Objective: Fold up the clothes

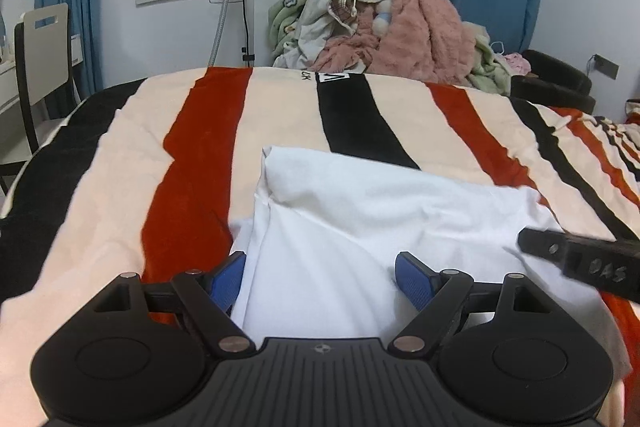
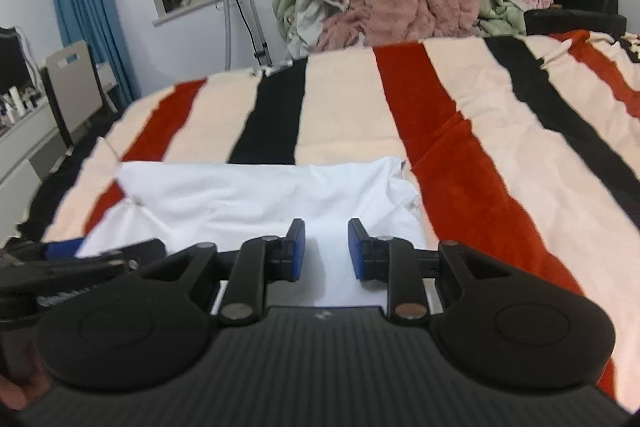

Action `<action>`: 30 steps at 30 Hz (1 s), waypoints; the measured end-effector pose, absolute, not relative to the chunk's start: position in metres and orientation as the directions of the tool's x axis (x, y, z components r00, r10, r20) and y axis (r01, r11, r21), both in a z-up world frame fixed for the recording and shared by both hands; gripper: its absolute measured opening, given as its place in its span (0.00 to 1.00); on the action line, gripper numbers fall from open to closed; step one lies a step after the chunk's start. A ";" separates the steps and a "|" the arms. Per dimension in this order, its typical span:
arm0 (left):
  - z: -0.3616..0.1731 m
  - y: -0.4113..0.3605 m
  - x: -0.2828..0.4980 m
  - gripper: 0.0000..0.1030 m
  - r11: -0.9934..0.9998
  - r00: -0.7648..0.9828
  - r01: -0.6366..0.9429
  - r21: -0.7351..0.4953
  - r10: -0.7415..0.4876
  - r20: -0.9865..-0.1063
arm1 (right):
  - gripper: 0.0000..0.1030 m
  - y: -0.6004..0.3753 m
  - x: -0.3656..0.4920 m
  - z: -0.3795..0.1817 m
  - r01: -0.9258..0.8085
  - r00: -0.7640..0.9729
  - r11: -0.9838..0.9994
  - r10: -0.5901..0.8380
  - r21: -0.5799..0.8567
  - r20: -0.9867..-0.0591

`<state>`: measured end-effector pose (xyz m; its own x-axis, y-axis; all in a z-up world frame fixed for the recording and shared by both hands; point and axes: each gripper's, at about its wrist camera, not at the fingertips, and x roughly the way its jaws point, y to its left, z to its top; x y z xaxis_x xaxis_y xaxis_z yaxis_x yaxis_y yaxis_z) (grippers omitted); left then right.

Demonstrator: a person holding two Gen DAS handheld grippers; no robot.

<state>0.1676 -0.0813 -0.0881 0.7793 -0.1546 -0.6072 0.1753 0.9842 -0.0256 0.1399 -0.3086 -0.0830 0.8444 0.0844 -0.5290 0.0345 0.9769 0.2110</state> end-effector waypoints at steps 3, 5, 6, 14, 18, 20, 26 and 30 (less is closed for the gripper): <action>-0.081 -0.079 0.140 0.79 0.984 0.786 0.176 -0.024 -0.155 -0.599 | 0.25 -0.308 0.109 -0.072 0.029 0.850 0.983 0.072 0.182 -0.522; -0.079 -0.076 0.121 0.79 0.985 0.790 0.169 -0.042 -0.160 -0.592 | 0.26 -0.310 0.087 -0.068 0.028 0.848 0.986 0.065 0.167 -0.527; -0.079 -0.075 0.112 0.79 0.984 0.788 0.173 -0.051 -0.170 -0.591 | 0.26 -0.312 0.077 -0.068 0.029 0.846 0.985 0.067 0.172 -0.528; -0.091 -0.070 0.083 0.79 0.984 0.761 0.164 -0.071 -0.172 -0.626 | 0.26 -0.313 0.073 -0.098 0.076 0.774 0.980 0.059 0.185 -0.630; -0.077 -0.048 0.073 0.80 0.974 0.765 0.131 -0.184 -0.218 -0.606 | 0.26 -0.321 0.069 -0.100 0.112 0.773 0.959 0.079 0.259 -0.630; -0.067 -0.030 0.065 0.80 0.942 0.760 0.111 -0.317 -0.286 -0.584 | 0.27 -0.329 0.063 -0.095 0.139 0.785 0.939 0.089 0.314 -0.613; -0.082 0.012 0.053 0.80 0.695 0.647 0.056 -0.717 -0.573 -0.504 | 0.59 -0.343 0.037 -0.076 0.163 0.841 0.837 0.159 0.522 -0.517; -0.116 0.016 0.066 0.78 0.574 0.590 -0.056 -0.817 -0.641 -0.491 | 0.73 -0.349 0.026 -0.084 0.123 0.839 0.671 0.323 0.731 -0.438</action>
<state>0.0661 0.0158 -0.1164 0.5900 -0.6411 -0.4908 -0.0560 0.5739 -0.8170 0.0262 -0.3488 -0.0842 0.8389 0.3229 -0.4381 0.1234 0.6712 0.7310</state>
